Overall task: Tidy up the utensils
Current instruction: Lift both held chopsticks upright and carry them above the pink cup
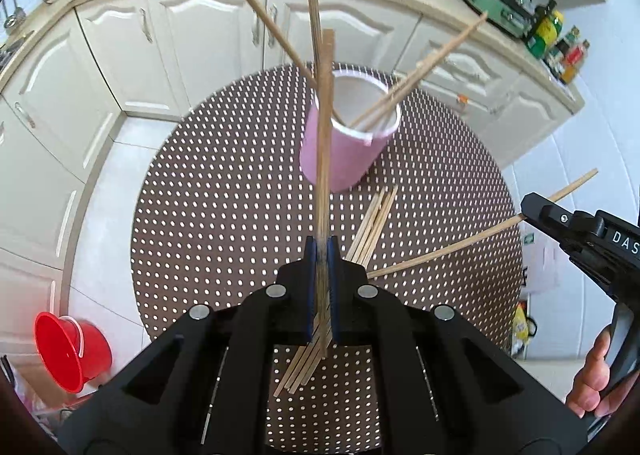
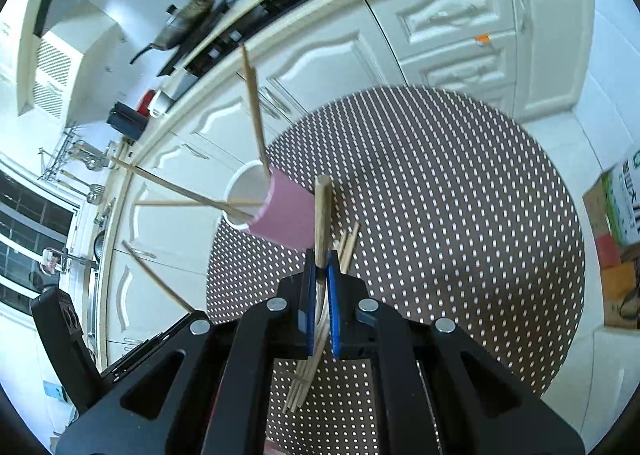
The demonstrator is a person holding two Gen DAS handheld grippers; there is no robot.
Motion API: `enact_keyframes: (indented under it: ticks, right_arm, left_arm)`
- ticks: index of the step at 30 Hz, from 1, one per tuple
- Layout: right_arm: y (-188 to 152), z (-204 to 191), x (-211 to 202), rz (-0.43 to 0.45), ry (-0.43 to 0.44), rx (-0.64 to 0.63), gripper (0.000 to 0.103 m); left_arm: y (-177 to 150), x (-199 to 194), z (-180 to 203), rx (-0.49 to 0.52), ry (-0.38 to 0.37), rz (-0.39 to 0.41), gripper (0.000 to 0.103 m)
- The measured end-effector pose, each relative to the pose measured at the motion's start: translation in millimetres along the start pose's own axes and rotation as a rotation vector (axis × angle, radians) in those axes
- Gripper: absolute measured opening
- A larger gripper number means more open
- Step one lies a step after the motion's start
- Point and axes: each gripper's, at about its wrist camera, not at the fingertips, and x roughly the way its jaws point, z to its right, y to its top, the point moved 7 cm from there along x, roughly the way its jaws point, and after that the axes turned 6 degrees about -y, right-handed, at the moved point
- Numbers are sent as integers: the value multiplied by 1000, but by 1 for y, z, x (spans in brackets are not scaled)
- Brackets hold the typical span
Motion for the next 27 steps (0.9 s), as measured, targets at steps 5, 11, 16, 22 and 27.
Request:
enact_keyframes:
  ticks: [5, 11, 16, 22, 27]
  right_arm:
    - [17, -3, -16, 51, 25, -11, 5]
    - [39, -14, -32, 117, 54, -23, 5]
    - [54, -23, -43, 155, 100, -16, 5]
    - [71, -32, -55, 191, 133, -33, 5]
    - [85, -38, -58, 214, 153, -41, 5]
  left_arm:
    - [21, -20, 8, -3, 8, 64, 6]
    - [46, -41, 23, 18, -7, 150, 6]
    - [61, -53, 33, 31, -25, 181, 6]
    - [78, -77, 42, 44, -33, 236, 6]
    - [93, -92, 50, 54, -24, 284, 6]
